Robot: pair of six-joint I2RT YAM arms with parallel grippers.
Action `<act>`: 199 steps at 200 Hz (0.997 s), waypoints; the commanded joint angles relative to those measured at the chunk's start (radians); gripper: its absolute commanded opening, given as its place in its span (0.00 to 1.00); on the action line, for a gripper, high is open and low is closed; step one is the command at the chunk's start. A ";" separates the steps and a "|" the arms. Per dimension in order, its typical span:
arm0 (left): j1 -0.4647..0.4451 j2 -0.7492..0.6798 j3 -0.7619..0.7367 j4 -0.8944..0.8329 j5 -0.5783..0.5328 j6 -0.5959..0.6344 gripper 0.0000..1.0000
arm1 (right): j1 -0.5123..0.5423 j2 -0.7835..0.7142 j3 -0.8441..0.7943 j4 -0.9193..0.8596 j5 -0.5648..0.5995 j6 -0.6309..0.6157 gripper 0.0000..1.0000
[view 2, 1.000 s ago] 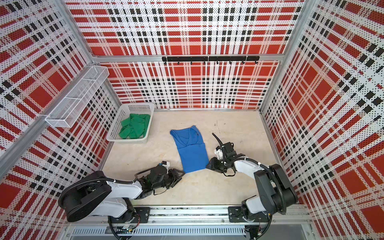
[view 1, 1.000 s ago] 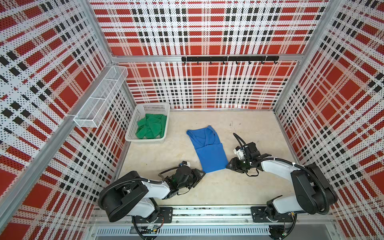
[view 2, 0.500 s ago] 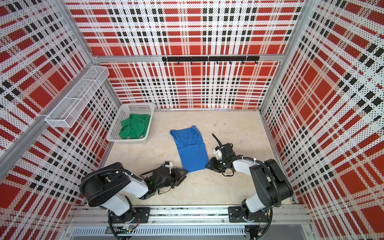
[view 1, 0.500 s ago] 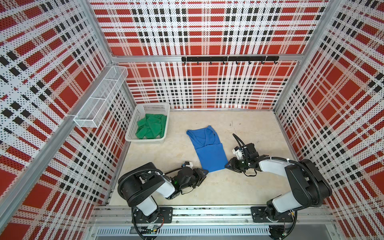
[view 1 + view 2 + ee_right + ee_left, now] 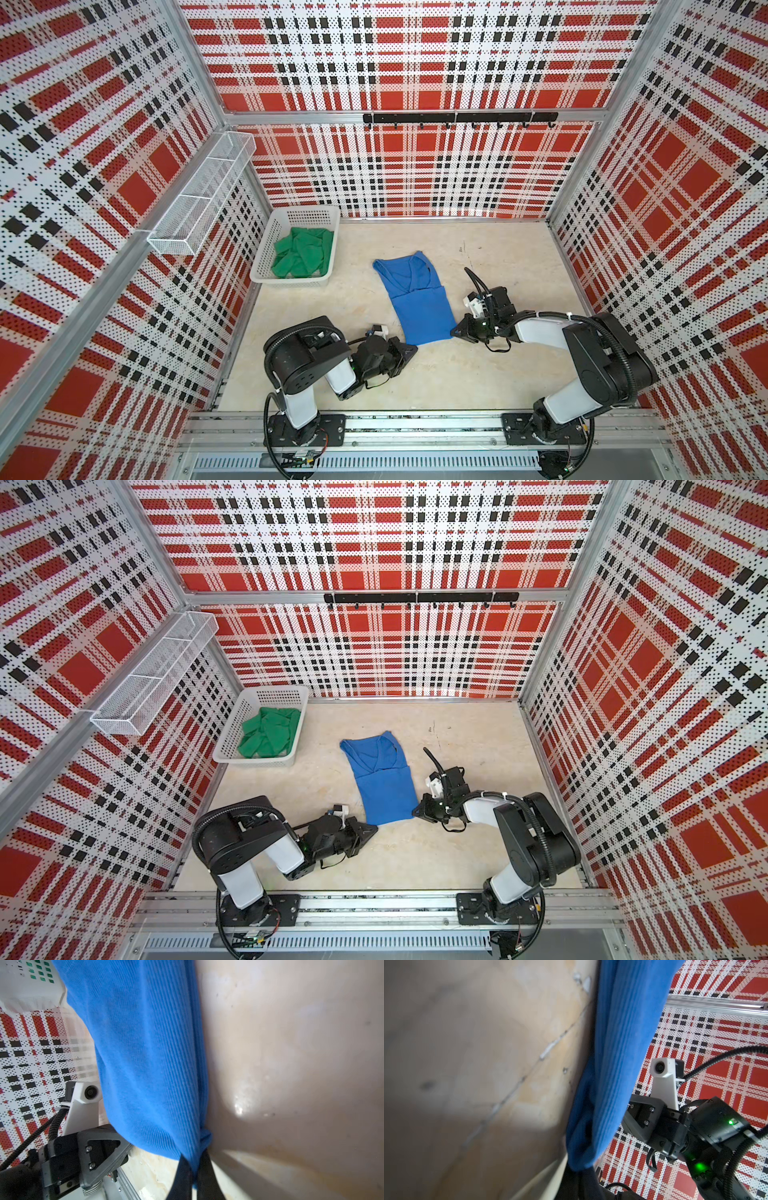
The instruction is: Fold and stack the tank tops
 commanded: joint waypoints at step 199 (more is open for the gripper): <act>0.010 -0.523 -0.001 -0.717 -0.087 0.204 0.58 | 0.258 -0.225 0.000 -0.249 0.203 0.073 0.00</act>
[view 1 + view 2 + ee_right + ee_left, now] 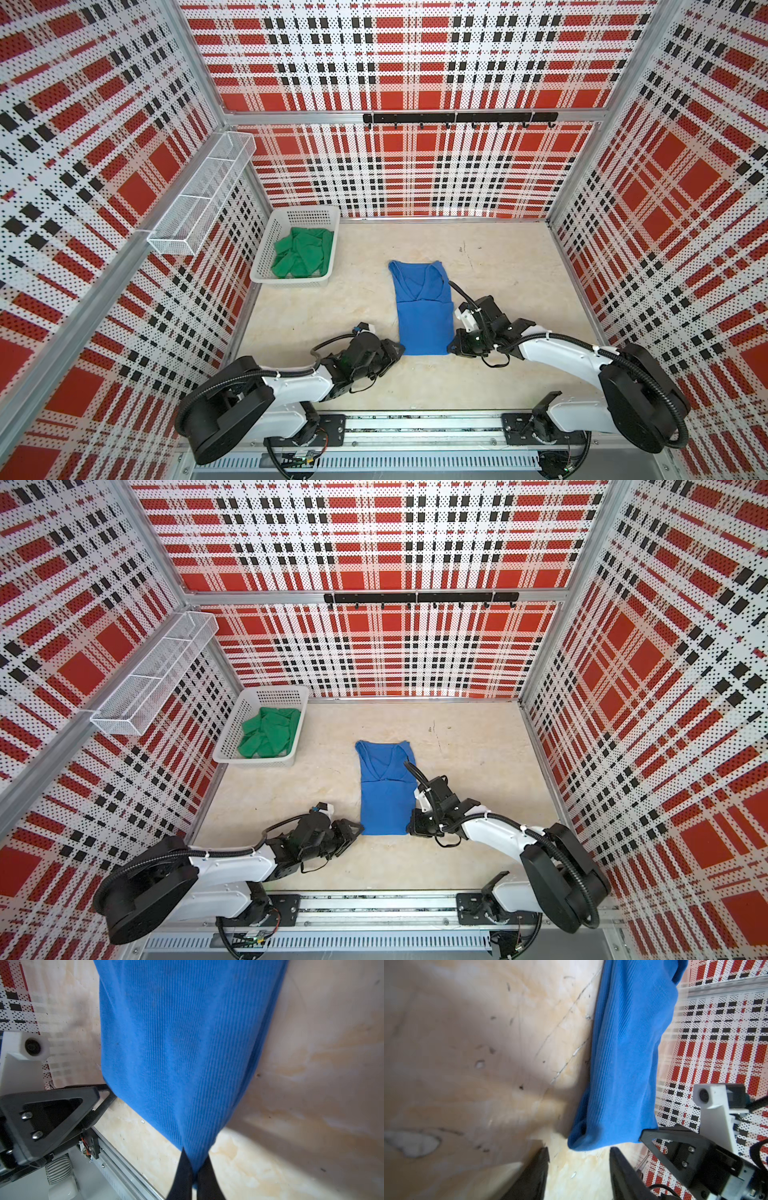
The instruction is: Fold and stack the tank tops
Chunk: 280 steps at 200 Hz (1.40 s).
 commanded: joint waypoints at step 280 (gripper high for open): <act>0.060 -0.033 0.405 -0.486 -0.088 0.295 0.00 | -0.002 0.003 0.321 -0.286 0.014 -0.129 0.00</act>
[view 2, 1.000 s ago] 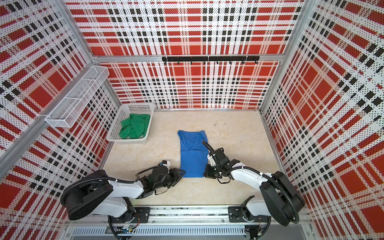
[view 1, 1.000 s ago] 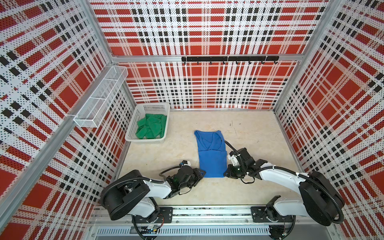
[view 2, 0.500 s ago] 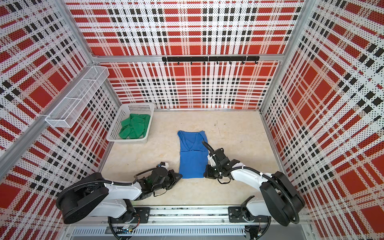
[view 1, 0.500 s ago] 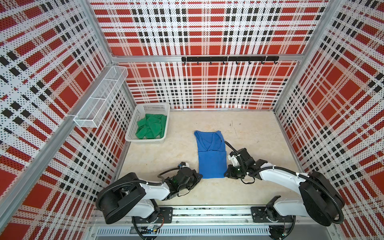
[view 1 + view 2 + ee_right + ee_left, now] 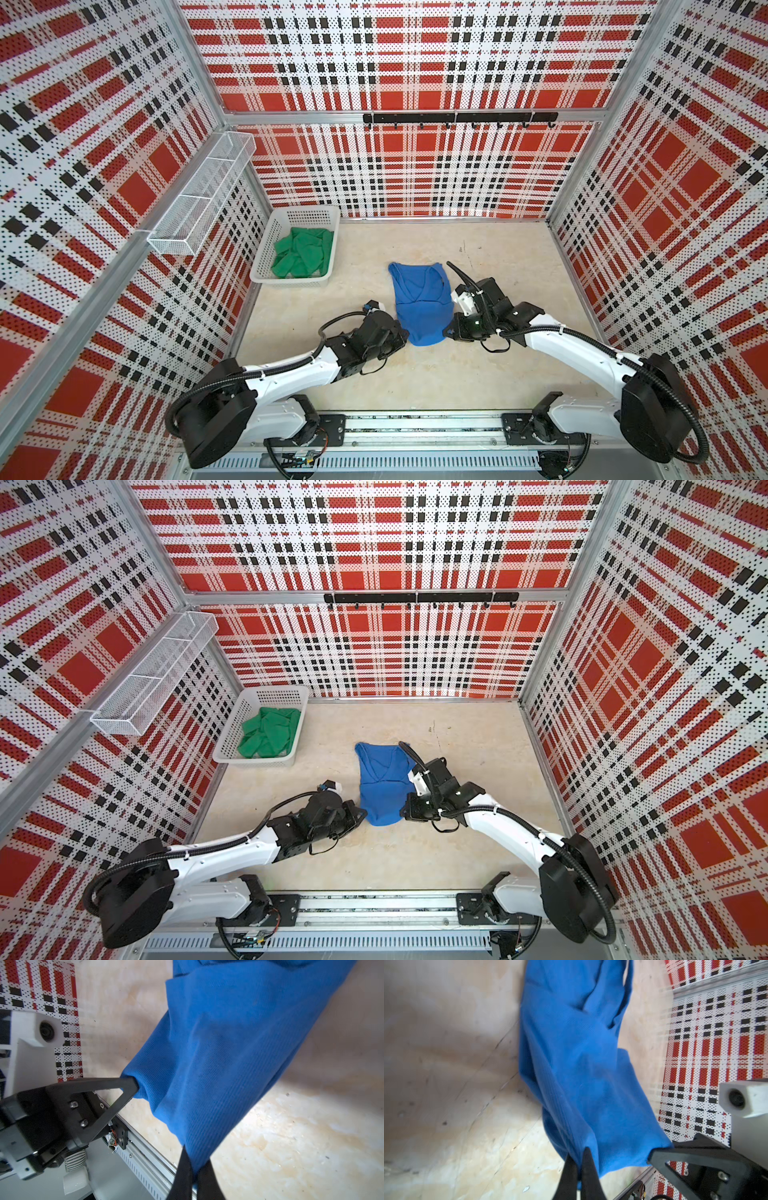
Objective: Fold and stack the tank tops
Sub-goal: 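Lift the near edge and fold it away from the robot with both grippers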
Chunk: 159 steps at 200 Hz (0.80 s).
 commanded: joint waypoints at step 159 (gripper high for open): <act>0.357 0.297 0.430 -0.080 0.116 0.534 0.00 | -0.203 0.391 0.464 -0.092 0.021 -0.319 0.00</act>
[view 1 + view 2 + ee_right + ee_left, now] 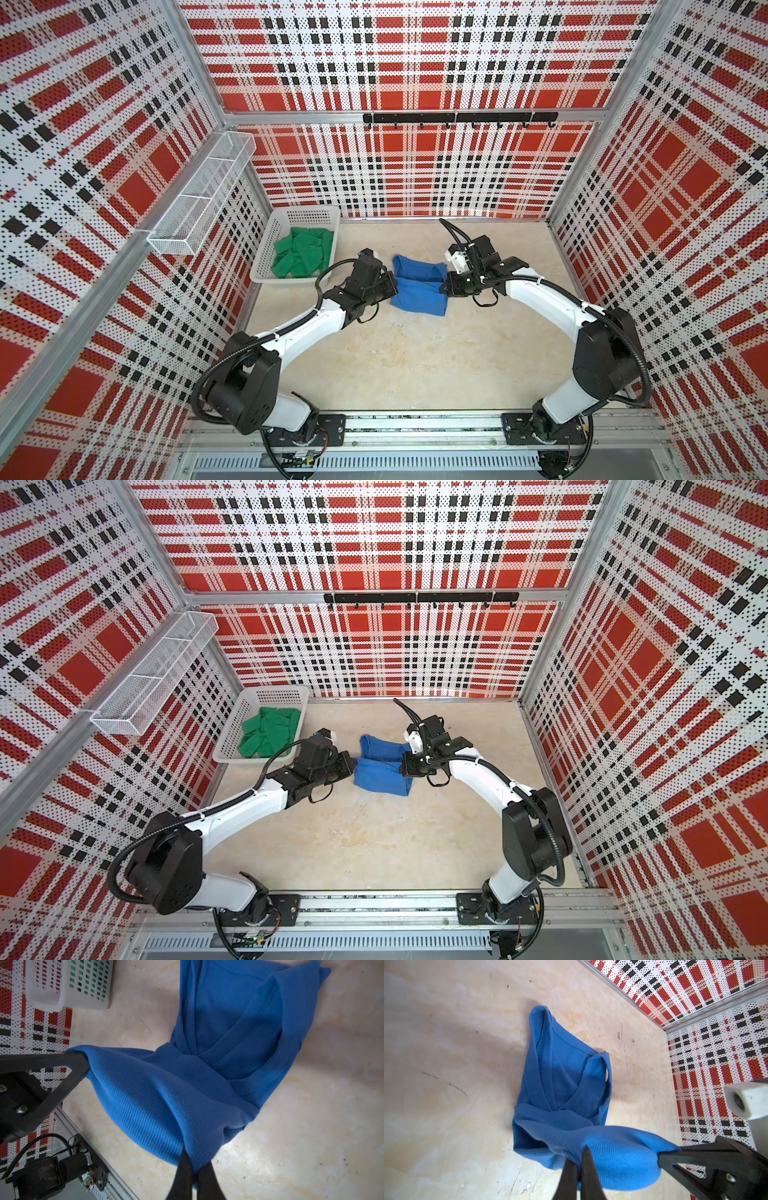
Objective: Fold and stack the tank tops
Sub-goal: 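Lift the near edge and fold it away from the robot with both grippers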
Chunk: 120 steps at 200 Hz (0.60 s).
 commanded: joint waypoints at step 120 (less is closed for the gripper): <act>0.124 0.448 0.412 0.077 0.120 0.233 0.00 | -0.171 0.276 0.215 0.061 -0.063 -0.112 0.00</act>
